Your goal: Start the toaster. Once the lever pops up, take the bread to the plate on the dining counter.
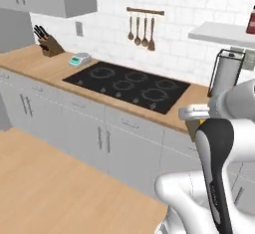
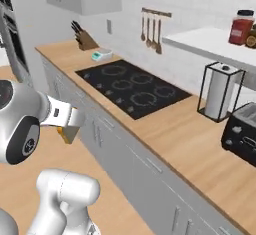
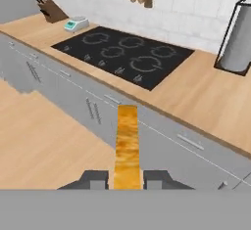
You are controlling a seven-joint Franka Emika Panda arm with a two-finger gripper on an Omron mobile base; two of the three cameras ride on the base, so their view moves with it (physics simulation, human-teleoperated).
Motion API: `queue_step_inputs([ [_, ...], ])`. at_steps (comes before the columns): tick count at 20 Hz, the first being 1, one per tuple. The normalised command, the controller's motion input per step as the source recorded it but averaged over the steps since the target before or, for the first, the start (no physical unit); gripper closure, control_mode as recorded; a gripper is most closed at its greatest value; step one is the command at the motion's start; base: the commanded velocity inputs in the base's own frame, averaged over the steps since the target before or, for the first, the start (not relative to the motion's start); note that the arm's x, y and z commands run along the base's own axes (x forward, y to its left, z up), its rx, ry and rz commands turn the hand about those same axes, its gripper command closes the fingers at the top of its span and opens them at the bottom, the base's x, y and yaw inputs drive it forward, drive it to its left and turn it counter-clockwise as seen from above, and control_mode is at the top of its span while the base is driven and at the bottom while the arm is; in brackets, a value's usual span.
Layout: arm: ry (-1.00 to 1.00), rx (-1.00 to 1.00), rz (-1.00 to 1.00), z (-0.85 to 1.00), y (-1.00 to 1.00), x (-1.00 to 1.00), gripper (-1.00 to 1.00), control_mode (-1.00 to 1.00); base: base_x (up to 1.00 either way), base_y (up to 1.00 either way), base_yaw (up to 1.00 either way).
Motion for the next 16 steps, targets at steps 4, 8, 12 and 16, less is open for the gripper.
queue_step_inputs([
  [4,0.00,0.00,0.00,0.00,0.00,0.00,1.00,1.00,-0.12,0.00,1.00],
  [8,0.00,0.00,0.00,0.00,0.00,0.00,1.00,1.00,-0.03,0.00,1.00],
  [12,0.00,0.00,0.00,0.00,0.00,0.00,1.00,1.00,-0.01,0.00,1.00],
  [16,0.00,0.00,0.00,0.00,0.00,0.00,1.00,1.00,0.00,-0.05,0.98],
])
